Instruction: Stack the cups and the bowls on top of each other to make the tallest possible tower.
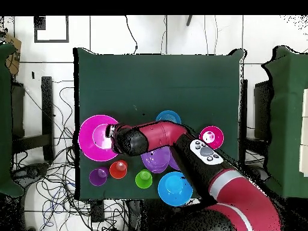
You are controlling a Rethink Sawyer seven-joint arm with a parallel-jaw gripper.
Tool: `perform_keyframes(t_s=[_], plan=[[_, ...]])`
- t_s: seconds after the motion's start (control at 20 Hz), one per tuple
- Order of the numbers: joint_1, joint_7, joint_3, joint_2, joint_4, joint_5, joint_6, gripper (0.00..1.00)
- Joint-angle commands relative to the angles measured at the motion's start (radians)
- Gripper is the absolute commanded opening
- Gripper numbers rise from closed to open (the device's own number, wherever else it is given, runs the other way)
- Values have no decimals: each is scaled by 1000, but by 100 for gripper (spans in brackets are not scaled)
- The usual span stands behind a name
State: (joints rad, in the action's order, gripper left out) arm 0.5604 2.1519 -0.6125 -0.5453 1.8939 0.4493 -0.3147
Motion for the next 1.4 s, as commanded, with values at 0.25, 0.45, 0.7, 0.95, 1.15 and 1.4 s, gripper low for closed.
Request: perform_keyframes(t_s=[0.25, 0.45, 0.7, 0.95, 1.15, 1.4], plan=[[-11, -52, 88, 100, -32, 121, -5, 100], [1, -52, 71, 74, -1, 108, -13, 100], [2, -58, 75, 79, -6, 112, -12, 100], [-6, -47, 73, 80, -4, 106, -2, 100], [-9, -46, 71, 84, -10, 104, -1, 100], [2, -58, 74, 80, -7, 111, -8, 100]])
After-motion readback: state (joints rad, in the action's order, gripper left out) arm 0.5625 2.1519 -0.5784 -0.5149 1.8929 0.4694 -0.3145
